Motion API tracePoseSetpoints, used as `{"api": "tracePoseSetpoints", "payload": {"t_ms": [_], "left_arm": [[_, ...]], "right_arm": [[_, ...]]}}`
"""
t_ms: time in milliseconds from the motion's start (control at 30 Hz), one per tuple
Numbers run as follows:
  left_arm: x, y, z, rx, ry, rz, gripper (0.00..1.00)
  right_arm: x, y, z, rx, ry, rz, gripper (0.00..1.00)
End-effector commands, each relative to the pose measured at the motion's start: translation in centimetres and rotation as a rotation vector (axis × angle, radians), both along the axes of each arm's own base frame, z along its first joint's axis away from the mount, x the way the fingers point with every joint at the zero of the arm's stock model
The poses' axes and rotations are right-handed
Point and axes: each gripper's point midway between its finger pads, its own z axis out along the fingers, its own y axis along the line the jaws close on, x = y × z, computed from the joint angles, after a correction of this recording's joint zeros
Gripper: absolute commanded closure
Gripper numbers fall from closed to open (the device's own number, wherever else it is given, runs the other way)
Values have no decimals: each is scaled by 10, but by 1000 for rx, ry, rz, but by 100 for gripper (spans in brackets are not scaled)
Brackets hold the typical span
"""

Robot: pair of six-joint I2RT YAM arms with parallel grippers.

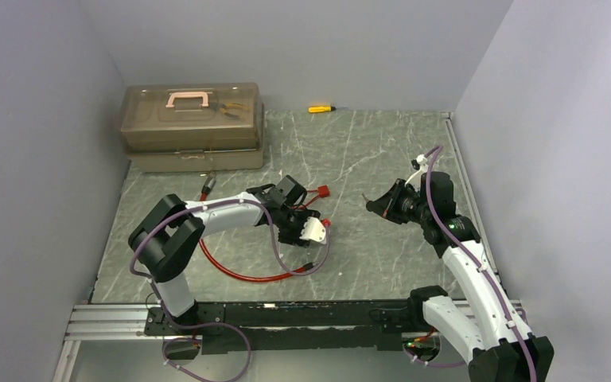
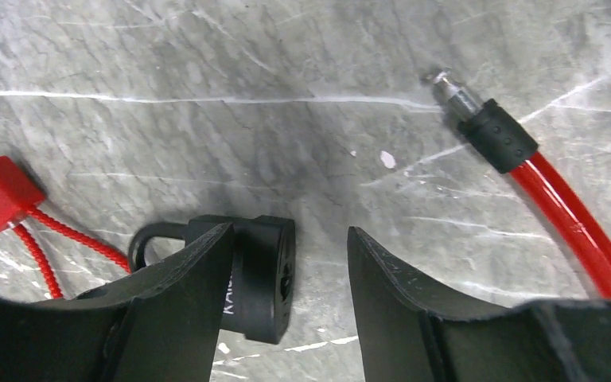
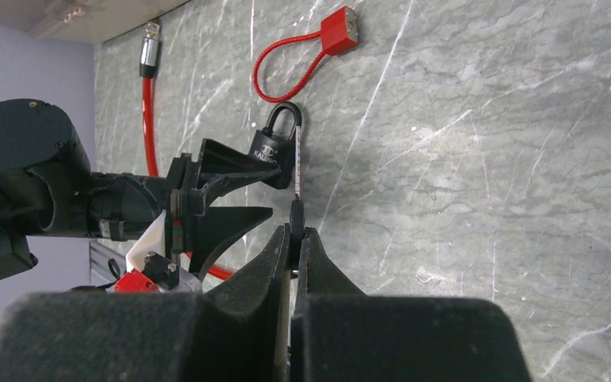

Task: Unlock with the key

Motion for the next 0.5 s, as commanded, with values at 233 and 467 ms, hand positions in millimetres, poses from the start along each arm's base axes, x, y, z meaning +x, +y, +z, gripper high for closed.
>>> {"api": "tracePoseSetpoints", "payload": {"t_ms": [233,467], "left_arm": [[-3,3,33,2,82,64,26],[70,7,64,-31,-29,114,27]], "right_arm": [[1,2,17,23,-50,3,100],[1,1,17,15,-49,0,100]]}}
